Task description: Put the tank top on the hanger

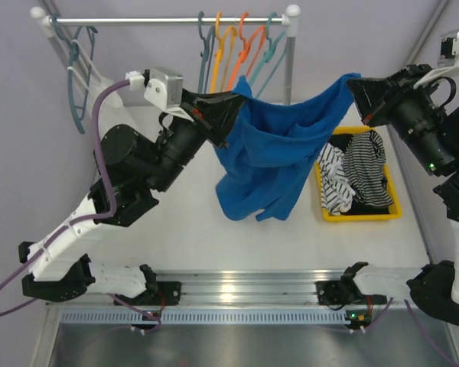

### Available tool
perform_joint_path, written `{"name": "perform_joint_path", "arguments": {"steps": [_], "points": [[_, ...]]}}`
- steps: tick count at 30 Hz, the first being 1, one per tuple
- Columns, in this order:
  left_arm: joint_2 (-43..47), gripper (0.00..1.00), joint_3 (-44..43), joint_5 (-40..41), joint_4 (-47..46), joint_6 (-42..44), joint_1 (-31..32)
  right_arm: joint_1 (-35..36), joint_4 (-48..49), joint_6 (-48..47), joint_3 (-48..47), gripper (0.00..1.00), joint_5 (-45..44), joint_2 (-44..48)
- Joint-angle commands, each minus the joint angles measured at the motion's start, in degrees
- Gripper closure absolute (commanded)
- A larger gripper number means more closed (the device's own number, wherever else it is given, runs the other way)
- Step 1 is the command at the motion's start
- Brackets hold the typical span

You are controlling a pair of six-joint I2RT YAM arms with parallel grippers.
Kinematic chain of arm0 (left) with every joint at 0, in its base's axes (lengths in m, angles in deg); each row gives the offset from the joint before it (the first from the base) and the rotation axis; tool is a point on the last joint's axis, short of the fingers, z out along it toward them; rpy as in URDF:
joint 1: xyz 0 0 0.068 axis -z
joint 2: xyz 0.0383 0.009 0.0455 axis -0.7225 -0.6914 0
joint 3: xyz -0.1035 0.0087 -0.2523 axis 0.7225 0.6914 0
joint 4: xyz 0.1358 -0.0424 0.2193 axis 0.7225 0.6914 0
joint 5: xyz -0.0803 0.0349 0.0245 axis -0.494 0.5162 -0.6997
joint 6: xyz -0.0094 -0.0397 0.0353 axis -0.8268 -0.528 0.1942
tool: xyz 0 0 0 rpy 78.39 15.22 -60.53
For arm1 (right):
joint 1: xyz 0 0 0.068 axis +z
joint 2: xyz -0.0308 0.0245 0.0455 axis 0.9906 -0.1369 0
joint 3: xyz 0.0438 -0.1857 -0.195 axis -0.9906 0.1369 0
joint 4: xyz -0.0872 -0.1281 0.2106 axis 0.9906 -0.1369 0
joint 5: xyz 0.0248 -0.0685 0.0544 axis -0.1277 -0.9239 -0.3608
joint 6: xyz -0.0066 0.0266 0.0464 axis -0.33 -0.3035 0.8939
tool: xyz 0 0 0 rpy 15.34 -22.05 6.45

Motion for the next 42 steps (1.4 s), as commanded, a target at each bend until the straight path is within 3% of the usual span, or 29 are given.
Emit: {"name": "perform_joint_path", "arguments": {"steps": [1, 8, 11, 16, 25, 29, 34, 36, 40, 42], "points": [[-0.37, 1.0, -2.9, 0.27, 4.17, 2.68, 0.09, 0.91, 5.54, -1.06, -1.33, 1.0, 1.7, -0.17], [0.51, 1.0, -4.04, 0.18, 10.22, 0.32, 0.09, 0.91, 4.31, 0.35, 3.5, 1.0, 1.79, 1.76], [2.87, 1.0, -0.63, 1.32, 12.25, -3.28, 0.09, 0.99, 3.61, 2.45, 10.43, 1.0, 2.66, 4.3], [9.82, 1.0, 16.15, 3.69, 13.14, -9.96, 0.09, 0.91, 2.29, 8.59, 27.56, 1.0, 2.49, 10.62], [20.9, 1.0, 47.35, 4.23, 12.44, -27.89, 0.18, 2.93, -0.71, 17.3, 57.52, 1.0, 3.36, 11.61], [21.35, 1.0, 60.17, 6.07, 8.49, -34.56, 0.18, 4.07, 3.41, 20.03, 66.07, 1.0, 4.68, 8.54], [16.17, 1.0, 66.97, 8.8, 4.53, -38.44, -0.78, 5.74, 8.87, 21.62, 69.78, 1.0, 4.16, -0.84], [12.92, 1.0, 68.55, 8.27, 2.08, -38.97, -1.75, 6.53, 9.58, 22.06, 69.17, 0.96, 3.63, -4.11], [9.48, 1.0, 70.4, 5.91, -0.66, -39.06, -4.3, 9.16, 11.95, 23.2, 68.2, 0.74, 3.55, -8.25], [8.34, 1.0, 71.02, 4.32, -1.36, -38.98, -6.23, 9.69, 12.39, 23.64, 68.28, 0.68, 3.81, -8.61]]}}
